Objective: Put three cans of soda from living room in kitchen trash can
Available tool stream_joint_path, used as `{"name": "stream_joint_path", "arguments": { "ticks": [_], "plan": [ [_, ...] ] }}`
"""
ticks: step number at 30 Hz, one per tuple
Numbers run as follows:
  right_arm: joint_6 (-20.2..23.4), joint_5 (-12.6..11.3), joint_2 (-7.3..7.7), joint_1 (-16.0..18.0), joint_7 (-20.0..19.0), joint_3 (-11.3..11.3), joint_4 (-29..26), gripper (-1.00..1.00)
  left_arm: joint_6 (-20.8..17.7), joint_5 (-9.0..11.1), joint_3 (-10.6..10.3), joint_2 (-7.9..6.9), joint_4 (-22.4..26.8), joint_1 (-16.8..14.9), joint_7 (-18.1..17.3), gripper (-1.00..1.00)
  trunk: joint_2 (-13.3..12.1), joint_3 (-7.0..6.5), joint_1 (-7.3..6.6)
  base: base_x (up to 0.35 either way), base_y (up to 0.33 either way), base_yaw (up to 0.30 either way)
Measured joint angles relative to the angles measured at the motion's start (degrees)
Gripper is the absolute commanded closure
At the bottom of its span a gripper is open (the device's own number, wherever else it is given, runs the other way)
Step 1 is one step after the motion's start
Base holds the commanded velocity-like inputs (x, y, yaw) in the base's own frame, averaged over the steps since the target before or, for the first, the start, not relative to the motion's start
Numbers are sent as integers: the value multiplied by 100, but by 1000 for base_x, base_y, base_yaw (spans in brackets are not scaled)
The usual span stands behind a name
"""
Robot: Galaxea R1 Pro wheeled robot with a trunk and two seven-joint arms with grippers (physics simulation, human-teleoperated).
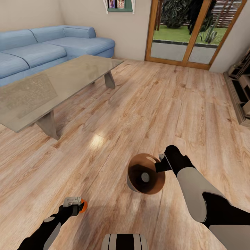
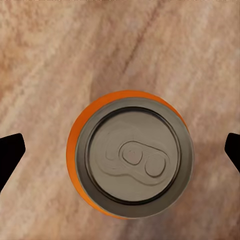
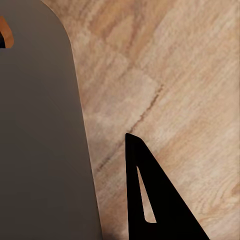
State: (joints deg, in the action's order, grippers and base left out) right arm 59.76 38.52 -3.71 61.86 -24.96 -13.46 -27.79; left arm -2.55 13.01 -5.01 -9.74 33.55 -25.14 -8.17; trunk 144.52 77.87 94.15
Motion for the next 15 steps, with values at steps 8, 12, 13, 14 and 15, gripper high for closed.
{"name": "stream_joint_path", "arguments": {
  "ticks": [8, 12, 13, 14, 15],
  "plan": [
    [1, -4, -2, 0, 0, 0, 0, 100, 0, 0, 0, 2, 3, 0, 0, -100, 0, 0, 0, 0, 0, 0],
    [1, -6, -3, 0, 0, -1, 0, 100, 0, 0, 0, 0, 3, 0, 0, -100, 0, 0, 0, 0, 0, 0],
    [2, -11, -4, 0, 0, -1, 0, 100, 0, -2, 0, 1, 1, 0, 0, -100, 0, 0, 0, 0, 0, 0],
    [2, -12, -5, 0, 0, -1, 0, 100, 0, -1, 0, 2, 0, 0, 0, -100, 0, 0, 0, 0, 0, 0],
    [2, -9, -5, 0, 0, -1, 0, 100, 0, -1, 0, 3, -2, 0, 0, -100, 0, 0, 0, 0, 0, 0]
  ]
}}
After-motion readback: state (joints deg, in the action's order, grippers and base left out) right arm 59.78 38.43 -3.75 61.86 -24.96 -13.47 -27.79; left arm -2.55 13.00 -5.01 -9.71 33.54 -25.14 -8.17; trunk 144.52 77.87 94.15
